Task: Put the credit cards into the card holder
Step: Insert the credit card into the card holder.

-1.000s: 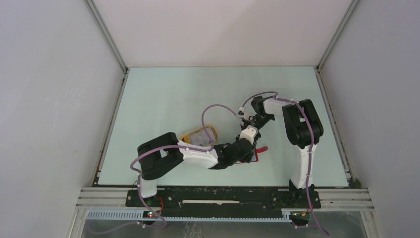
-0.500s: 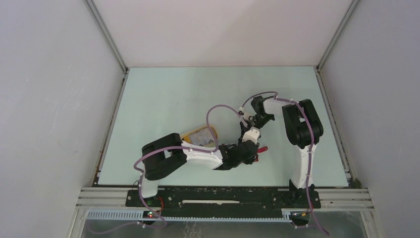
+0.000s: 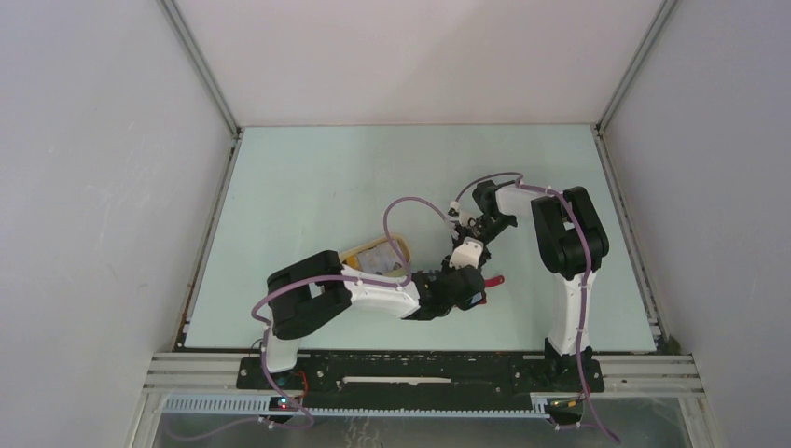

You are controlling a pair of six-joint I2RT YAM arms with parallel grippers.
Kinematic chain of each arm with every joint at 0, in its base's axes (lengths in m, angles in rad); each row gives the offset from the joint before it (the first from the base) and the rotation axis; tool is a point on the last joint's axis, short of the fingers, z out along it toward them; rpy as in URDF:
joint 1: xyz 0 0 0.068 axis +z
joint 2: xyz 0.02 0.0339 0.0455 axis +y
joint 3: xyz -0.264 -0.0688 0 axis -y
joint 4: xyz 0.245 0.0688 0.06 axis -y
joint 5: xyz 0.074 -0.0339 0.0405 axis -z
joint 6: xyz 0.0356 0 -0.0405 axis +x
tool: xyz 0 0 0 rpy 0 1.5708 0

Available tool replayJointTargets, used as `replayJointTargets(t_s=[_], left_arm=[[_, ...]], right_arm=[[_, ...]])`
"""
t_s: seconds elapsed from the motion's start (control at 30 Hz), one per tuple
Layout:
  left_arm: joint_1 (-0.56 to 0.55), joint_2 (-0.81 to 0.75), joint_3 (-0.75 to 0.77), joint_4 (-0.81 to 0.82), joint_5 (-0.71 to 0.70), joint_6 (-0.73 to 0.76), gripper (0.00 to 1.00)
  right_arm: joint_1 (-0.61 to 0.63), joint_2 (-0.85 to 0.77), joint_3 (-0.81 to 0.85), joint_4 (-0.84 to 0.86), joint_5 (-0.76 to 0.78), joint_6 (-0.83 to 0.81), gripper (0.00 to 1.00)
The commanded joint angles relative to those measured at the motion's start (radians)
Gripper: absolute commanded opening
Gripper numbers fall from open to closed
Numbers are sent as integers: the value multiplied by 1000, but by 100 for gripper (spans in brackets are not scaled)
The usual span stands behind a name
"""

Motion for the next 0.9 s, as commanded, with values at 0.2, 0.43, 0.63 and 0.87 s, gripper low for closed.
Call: replayJointTargets(t_s=[0.2,0.43,0.63,0.87], left_arm=[[-4,-47,8,-51,-98,-46,47],[-5,-87,-19,-55,-123,-54,47],[-3,-118,-45,-55,-139,-67,47],[-5,-226,-116,-20,-135,-42,46]], right_arm=[[-17,-35,7,33,36,-31,37],[-45,-82,5,29,25,-44,37],[-58,-122,5,24,4,-65,38],[-55,-183,-10,34,-5,-103,37]])
